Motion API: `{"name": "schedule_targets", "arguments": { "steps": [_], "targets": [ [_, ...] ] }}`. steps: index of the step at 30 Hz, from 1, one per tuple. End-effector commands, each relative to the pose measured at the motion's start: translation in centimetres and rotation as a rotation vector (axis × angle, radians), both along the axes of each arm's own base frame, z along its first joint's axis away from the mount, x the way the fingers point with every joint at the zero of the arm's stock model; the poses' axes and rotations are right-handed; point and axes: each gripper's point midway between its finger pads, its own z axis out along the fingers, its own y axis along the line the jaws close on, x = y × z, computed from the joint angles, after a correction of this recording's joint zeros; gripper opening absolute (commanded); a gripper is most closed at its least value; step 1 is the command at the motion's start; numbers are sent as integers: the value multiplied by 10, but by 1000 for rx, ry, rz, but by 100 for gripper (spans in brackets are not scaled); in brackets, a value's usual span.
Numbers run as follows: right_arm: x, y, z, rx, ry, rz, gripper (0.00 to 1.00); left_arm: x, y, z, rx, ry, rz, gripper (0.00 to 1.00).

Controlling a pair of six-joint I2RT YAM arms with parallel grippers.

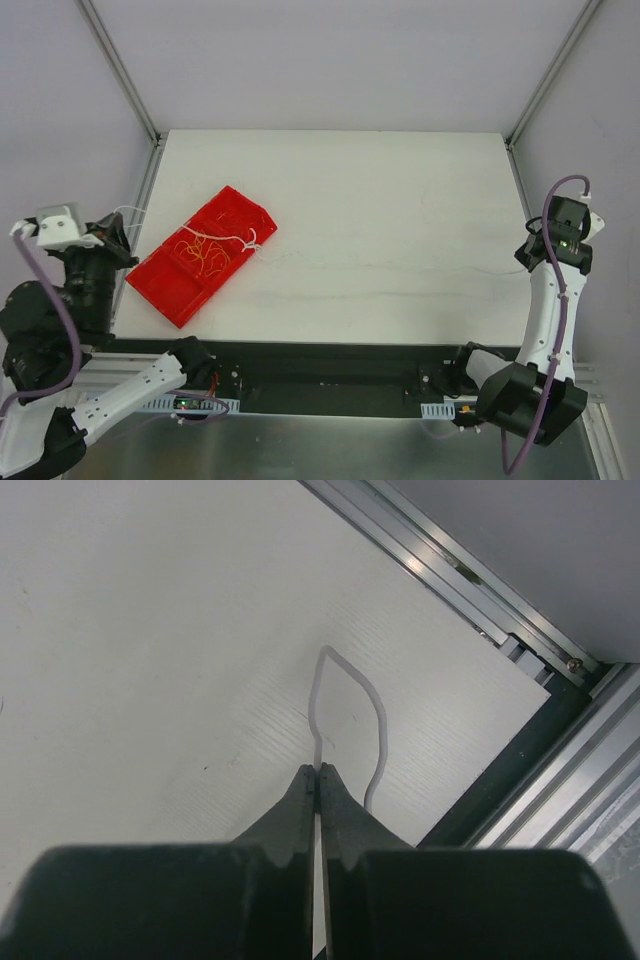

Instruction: Untangle the cables

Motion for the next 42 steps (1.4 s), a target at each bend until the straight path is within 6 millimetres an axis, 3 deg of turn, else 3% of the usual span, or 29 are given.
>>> {"name": "schedule_targets", "arguments": {
  "steps": [1, 4, 9, 11, 14, 17, 19, 22, 28, 31, 34, 36, 42],
  "targets": [
    [13, 2, 10, 20, -58, 24, 1, -22, 16, 56, -40, -156, -46, 0],
    [15, 3, 10, 23, -72, 37, 1, -8, -17, 46, -7, -110, -158, 0],
    [11, -3, 11, -8, -47, 21, 1, 12, -27, 46, 33, -45, -101, 0],
    [11, -7, 11, -20, -28, 7, 1, 14, -17, 52, 48, -33, -28, 0],
    [10, -9, 5, -12, -1, 0, 1, 3, 22, 70, 78, -46, 167, 0],
    [17, -4, 2, 11, -18, 37, 4, -15, 32, 78, 7, -145, 100, 0],
    [32, 19, 0, 79, -56, 167, 13, -13, 9, 71, -37, -183, -35, 0],
    [49, 57, -1, 97, -89, 331, 25, 7, -41, 43, -100, -115, -197, 0],
    [49, 124, -38, 283, -24, 568, 43, 40, -139, 3, -268, 79, -448, 0],
    [39, 160, -54, 312, -4, 713, 60, 46, -187, -9, -316, 176, -590, 0],
    [36, 207, -57, 304, -38, 958, 74, 51, -208, -15, -323, 227, -644, 0],
    [38, 245, -47, 310, -111, 1113, 80, 53, -214, -13, -329, 231, -659, 0],
    [34, 341, -15, 392, -271, 1491, 86, 47, -216, 23, -370, 174, -701, 0]
  ]
}}
